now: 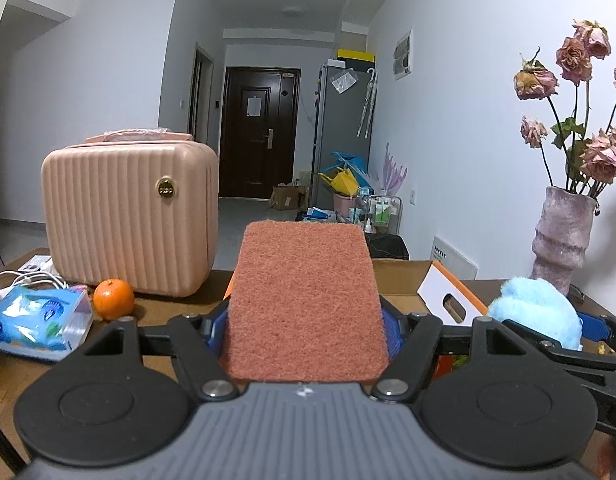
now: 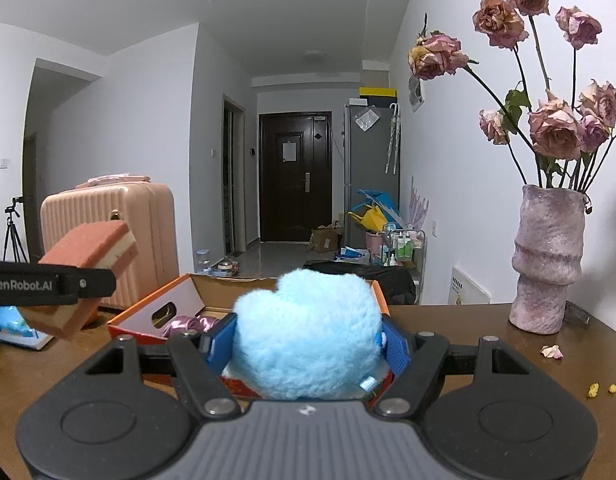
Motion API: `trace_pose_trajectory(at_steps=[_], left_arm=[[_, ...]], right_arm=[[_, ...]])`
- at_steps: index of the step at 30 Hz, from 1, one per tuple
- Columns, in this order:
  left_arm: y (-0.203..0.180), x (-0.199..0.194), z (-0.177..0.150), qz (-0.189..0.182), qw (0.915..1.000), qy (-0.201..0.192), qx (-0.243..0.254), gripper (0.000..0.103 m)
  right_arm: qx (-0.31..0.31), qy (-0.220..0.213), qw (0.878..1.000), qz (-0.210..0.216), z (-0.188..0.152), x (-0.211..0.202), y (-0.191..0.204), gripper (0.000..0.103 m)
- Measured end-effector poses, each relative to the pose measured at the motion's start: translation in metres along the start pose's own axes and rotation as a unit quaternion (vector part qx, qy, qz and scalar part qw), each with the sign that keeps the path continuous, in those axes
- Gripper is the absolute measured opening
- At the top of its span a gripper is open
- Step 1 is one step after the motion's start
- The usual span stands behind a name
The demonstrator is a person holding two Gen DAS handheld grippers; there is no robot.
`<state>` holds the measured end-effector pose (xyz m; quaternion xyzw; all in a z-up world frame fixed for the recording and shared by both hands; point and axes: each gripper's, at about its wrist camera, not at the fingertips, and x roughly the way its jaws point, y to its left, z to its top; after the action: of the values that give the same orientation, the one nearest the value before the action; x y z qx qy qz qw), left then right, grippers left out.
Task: Organize soft objects
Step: 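Lift and carry the sponge and blue plush with both tools over the cardboard box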
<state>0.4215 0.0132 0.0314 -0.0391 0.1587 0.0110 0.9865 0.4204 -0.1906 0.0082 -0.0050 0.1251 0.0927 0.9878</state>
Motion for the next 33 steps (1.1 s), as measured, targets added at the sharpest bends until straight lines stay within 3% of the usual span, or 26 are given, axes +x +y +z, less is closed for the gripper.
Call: trace_pose_trajectory(at_steps=[33], left_arm=[[0.002, 0.110, 0.022, 0.007, 0.9997, 0.017, 0.015, 0.070]], right_arm=[[-0.032, 0.042, 0.999, -0.002, 0.029, 0.123, -0.016, 0.072]])
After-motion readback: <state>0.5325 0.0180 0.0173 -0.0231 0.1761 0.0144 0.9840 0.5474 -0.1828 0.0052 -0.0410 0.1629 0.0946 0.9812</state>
